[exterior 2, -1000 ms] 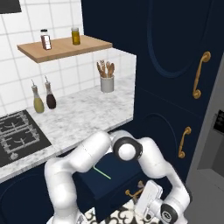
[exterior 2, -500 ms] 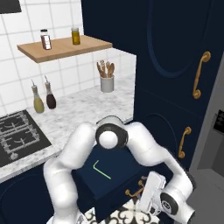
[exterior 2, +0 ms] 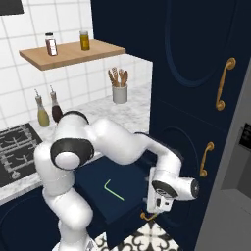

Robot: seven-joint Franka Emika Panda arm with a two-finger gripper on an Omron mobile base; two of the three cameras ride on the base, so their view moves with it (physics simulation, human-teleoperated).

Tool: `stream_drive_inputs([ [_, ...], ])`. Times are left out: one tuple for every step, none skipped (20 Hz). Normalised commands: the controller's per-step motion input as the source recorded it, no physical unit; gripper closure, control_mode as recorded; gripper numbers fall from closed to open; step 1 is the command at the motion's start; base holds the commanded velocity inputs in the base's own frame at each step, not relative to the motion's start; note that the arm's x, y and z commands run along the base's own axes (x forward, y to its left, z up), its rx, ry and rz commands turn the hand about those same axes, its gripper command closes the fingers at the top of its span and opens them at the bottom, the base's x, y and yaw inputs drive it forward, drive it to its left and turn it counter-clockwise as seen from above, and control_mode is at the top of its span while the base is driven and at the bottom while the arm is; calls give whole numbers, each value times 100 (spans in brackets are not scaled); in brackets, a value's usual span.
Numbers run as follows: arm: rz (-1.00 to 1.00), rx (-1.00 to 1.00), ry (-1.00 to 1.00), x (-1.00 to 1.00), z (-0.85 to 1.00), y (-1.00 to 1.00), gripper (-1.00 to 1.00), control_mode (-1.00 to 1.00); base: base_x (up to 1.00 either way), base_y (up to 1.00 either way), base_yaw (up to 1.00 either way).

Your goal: Take a straw from the drawer in front and place it inside the glass cup on the dining counter.

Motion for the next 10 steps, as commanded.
stream_drive_inputs([
  [13,-37,33,47,40,93,-100,-100,0,0,0],
  [13,-37,27,46,44,94,-100,-100,0,0,0],
  [15,-37,26,45,49,89,-100,-100,0,0,0],
  [17,-36,26,48,52,84,-100,-100,0,0,0],
  [18,-35,26,51,51,79,-100,-100,0,0,0],
  [19,-34,26,57,32,73,-100,-100,0,0,0],
  [19,-32,19,47,0,62,-100,-100,0,0,0],
  [16,-29,4,30,-2,49,-100,-100,0,0,0],
  [12,-23,0,0,-34,35,-100,-100,0,0,0],
  [5,-21,0,0,-37,29,-100,-100,0,0,0],
])
